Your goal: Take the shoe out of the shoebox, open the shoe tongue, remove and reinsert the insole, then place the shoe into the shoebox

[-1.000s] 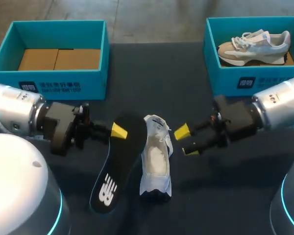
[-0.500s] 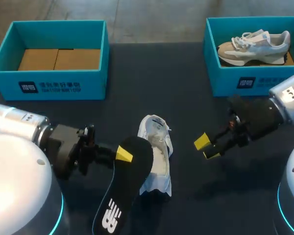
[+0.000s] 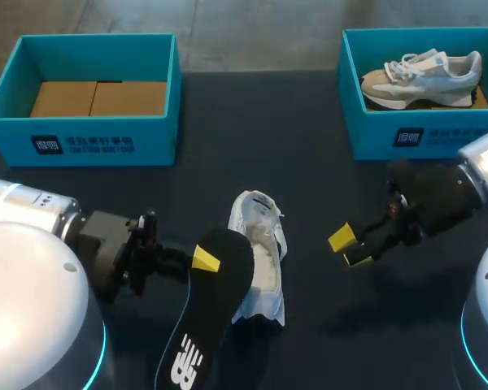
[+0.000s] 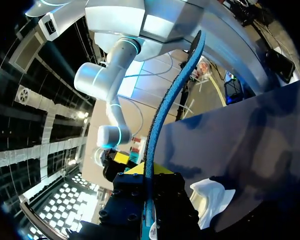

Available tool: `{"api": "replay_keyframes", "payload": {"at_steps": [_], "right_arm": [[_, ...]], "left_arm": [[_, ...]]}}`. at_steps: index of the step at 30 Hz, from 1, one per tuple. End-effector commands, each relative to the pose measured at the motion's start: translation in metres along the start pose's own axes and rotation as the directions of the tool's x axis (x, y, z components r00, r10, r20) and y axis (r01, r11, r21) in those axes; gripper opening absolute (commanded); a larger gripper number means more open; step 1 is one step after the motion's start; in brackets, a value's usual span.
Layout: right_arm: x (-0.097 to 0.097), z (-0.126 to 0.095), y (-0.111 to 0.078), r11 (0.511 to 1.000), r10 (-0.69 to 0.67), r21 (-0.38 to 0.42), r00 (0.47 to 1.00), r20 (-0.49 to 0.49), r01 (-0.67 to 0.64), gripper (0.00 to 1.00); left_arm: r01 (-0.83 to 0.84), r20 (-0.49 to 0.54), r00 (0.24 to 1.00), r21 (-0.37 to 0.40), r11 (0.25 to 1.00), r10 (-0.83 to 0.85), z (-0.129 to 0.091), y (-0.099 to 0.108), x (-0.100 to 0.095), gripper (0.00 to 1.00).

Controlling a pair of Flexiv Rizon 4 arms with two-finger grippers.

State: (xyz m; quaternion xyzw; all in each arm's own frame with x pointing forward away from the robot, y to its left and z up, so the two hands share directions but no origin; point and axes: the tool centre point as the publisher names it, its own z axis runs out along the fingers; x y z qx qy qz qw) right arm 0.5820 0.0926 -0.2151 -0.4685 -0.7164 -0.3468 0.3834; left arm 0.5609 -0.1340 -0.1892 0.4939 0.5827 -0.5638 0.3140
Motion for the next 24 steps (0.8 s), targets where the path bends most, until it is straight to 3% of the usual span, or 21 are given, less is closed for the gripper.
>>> {"api": "replay_keyframes", "payload": {"at_steps": [1, 10, 24], "right_arm": [[0.001, 0.000, -0.003, 1.000, -0.027, 0.015, 0.999, 0.024, 0.027, 1.00], [-0.010, -0.011, -0.021, 0.984, -0.156, 0.096, 0.984, 0.088, 0.148, 1.00], [-0.033, -0.006, -0.041, 0.946, -0.281, 0.198, 0.954, 0.104, 0.256, 1.00]], "left_arm": [[0.003, 0.010, 1.000, 0.004, 1.000, -0.003, 0.007, -0.003, 0.004, 0.00], [0.197, 0.116, 0.972, 0.055, 0.979, -0.202, 0.016, -0.003, 0.018, 0.00], [0.385, 0.134, 0.912, 0.050, 0.922, -0.388, 0.012, 0.000, 0.037, 0.00]]}}
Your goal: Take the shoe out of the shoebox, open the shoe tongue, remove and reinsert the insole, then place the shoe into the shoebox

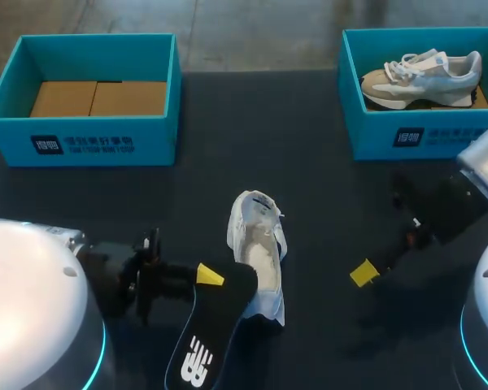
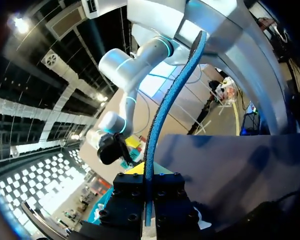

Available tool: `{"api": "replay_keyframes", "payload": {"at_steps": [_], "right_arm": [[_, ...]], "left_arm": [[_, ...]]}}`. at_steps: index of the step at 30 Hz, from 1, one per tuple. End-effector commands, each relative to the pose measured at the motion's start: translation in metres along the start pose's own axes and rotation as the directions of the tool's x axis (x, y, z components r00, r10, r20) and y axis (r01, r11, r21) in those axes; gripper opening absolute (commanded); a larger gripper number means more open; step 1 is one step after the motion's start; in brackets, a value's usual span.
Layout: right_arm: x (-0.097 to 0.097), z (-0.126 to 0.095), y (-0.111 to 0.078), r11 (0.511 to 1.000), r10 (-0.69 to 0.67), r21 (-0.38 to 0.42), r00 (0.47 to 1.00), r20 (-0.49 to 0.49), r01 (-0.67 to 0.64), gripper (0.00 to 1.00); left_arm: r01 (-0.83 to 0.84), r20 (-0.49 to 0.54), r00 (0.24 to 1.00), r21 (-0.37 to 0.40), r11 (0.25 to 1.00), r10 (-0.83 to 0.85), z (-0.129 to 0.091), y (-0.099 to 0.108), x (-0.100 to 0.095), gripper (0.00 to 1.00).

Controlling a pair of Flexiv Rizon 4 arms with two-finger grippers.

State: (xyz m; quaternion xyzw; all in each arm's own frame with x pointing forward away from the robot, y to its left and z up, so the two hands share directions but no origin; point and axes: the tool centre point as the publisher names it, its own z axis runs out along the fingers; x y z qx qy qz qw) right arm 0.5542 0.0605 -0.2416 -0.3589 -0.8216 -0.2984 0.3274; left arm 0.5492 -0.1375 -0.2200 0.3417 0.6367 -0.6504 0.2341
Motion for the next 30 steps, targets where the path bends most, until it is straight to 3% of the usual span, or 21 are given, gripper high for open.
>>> {"api": "replay_keyframes", "payload": {"at_steps": [1, 9, 23, 30], "right_arm": [[-0.004, 0.005, -0.002, 0.999, -0.030, 0.016, 1.000, 0.002, 0.030, 1.00], [-0.008, 0.009, -0.006, 0.992, -0.107, 0.065, 0.993, 0.042, 0.104, 1.00], [-0.023, 0.015, -0.010, 0.982, -0.182, 0.056, 0.982, 0.045, 0.179, 1.00], [-0.025, 0.024, -0.005, 0.980, -0.198, 0.056, 0.975, 0.102, 0.193, 1.00]], "left_arm": [[0.041, 0.020, 0.999, 0.003, 0.999, -0.041, 0.000, 0.004, 0.006, 0.00], [0.108, 0.024, 0.994, -0.015, 0.994, -0.108, 0.004, 0.017, 0.011, 0.00], [0.150, 0.004, 0.989, -0.007, 0.989, -0.150, 0.023, 0.045, 0.014, 0.00], [0.176, 0.015, 0.984, -0.009, 0.984, -0.176, 0.026, 0.059, 0.016, 0.00]]}}
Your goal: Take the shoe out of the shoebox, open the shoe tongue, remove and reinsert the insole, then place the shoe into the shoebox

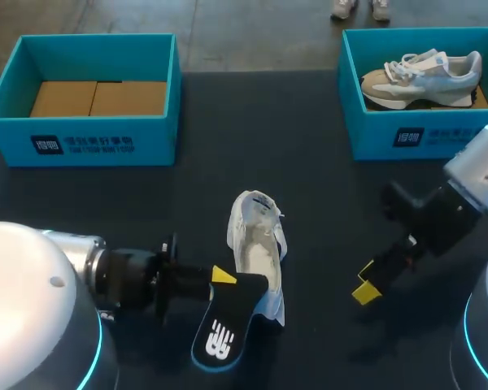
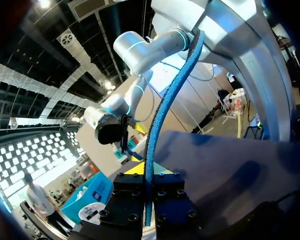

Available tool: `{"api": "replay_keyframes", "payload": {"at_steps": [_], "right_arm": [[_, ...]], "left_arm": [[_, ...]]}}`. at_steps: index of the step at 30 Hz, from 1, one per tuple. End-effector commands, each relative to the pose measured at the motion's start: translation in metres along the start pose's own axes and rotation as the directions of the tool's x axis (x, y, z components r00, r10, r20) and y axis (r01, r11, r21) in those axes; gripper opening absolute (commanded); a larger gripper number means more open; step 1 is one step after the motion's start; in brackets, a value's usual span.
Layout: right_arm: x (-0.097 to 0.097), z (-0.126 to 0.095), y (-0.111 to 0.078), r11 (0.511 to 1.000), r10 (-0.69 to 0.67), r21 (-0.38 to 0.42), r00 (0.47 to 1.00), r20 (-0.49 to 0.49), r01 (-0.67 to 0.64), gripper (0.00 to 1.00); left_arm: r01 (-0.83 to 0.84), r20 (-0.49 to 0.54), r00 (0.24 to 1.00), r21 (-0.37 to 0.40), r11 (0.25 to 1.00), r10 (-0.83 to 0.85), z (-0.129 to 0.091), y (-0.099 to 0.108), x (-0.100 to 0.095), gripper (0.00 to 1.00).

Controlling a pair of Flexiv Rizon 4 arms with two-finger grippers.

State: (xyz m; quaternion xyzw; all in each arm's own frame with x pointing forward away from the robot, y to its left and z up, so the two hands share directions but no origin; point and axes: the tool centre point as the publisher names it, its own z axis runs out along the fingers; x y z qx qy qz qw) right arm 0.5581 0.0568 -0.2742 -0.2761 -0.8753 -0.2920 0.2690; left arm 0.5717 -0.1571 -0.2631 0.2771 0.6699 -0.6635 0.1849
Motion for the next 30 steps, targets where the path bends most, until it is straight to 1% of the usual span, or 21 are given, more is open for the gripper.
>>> {"api": "replay_keyframes", "payload": {"at_steps": [1, 10, 15, 27, 29, 30], "right_arm": [[0.002, 0.009, 0.006, 1.000, 0.021, -0.008, 0.999, 0.028, -0.021, 1.00], [-0.007, 0.029, 0.018, 0.998, 0.049, -0.048, 0.996, 0.069, -0.046, 1.00], [-0.010, 0.037, 0.022, 0.995, 0.039, -0.093, 0.994, 0.102, -0.029, 1.00], [-0.010, 0.037, 0.022, 0.995, 0.039, -0.093, 0.994, 0.102, -0.029, 1.00], [-0.007, 0.038, 0.025, 0.997, 0.054, -0.069, 0.984, 0.168, -0.043, 1.00], [-0.005, 0.041, 0.026, 0.997, 0.049, -0.070, 0.980, 0.192, -0.036, 1.00]], "left_arm": [[0.001, -0.002, 1.000, 0.014, 1.000, -0.001, 0.009, 0.012, -0.001, 0.00], [-0.003, -0.004, 1.000, 0.034, 0.999, 0.003, 0.010, 0.018, -0.002, 0.00], [0.010, 0.003, 1.000, 0.030, 1.000, -0.010, 0.008, 0.021, 0.001, 0.00], [0.010, 0.003, 1.000, 0.030, 1.000, -0.010, 0.008, 0.021, 0.001, 0.00], [0.010, 0.003, 1.000, 0.030, 1.000, -0.010, 0.008, 0.021, 0.001, 0.00], [0.010, 0.003, 1.000, 0.030, 1.000, -0.010, 0.008, 0.021, 0.001, 0.00]]}}
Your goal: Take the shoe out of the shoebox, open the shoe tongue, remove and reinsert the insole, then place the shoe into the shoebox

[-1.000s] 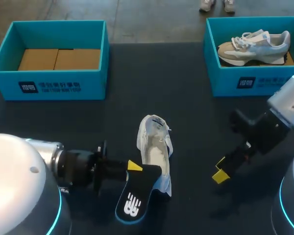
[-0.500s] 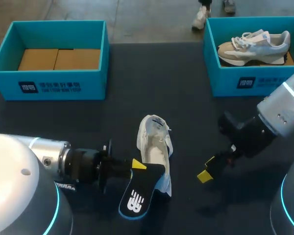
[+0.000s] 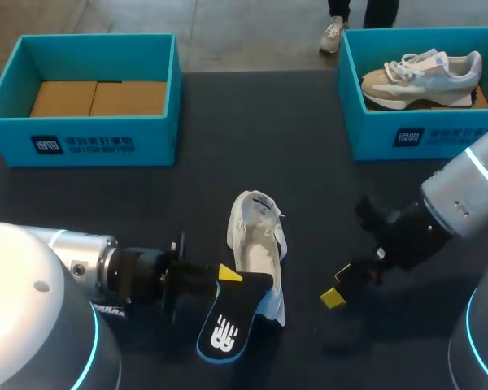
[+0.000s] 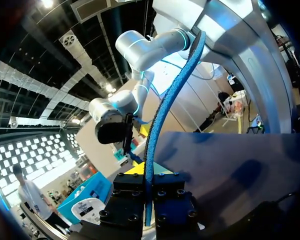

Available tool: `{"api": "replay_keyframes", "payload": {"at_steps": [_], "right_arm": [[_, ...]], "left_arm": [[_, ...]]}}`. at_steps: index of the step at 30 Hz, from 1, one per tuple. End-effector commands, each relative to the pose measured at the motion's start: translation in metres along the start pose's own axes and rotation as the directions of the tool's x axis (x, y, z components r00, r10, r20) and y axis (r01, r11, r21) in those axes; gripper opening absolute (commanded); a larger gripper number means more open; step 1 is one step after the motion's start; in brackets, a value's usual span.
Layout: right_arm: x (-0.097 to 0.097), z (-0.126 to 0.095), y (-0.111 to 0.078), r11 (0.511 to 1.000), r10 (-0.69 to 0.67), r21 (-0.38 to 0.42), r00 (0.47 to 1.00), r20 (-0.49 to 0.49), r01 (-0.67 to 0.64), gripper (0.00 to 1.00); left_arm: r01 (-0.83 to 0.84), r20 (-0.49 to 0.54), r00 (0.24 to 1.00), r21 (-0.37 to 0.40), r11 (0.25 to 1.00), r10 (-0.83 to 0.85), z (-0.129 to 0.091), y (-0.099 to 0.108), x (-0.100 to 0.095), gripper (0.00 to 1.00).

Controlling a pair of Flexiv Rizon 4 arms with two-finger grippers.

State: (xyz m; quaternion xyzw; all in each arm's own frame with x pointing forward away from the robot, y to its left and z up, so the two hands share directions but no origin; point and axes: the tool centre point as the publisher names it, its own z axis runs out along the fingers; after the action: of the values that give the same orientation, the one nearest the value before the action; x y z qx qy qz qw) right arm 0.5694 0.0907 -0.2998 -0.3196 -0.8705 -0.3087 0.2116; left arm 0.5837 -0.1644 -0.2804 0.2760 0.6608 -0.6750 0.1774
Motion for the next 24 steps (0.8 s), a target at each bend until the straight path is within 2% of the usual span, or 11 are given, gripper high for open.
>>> {"api": "replay_keyframes", "payload": {"at_steps": [1, 5, 15, 24], "right_arm": [[0.009, 0.006, 0.006, 1.000, -0.001, 0.020, 0.994, 0.106, -0.001, 1.00], [0.012, 0.020, 0.013, 0.999, -0.024, 0.045, 0.984, 0.177, 0.017, 1.00], [0.003, 0.034, 0.012, 0.997, -0.066, 0.062, 0.982, 0.178, 0.056, 1.00], [-0.004, 0.048, 0.020, 0.993, -0.100, 0.086, 0.973, 0.207, 0.083, 1.00]], "left_arm": [[-0.001, 0.002, 1.000, -0.001, 1.000, 0.001, 0.001, 0.000, 0.001, 0.00], [0.006, 0.006, 1.000, 0.001, 1.000, -0.006, 0.001, 0.001, 0.003, 0.00], [0.013, 0.019, 1.000, 0.022, 1.000, -0.013, 0.004, 0.001, 0.005, 0.00], [0.008, 0.026, 1.000, 0.051, 0.999, -0.010, 0.006, -0.001, 0.004, 0.00]]}}
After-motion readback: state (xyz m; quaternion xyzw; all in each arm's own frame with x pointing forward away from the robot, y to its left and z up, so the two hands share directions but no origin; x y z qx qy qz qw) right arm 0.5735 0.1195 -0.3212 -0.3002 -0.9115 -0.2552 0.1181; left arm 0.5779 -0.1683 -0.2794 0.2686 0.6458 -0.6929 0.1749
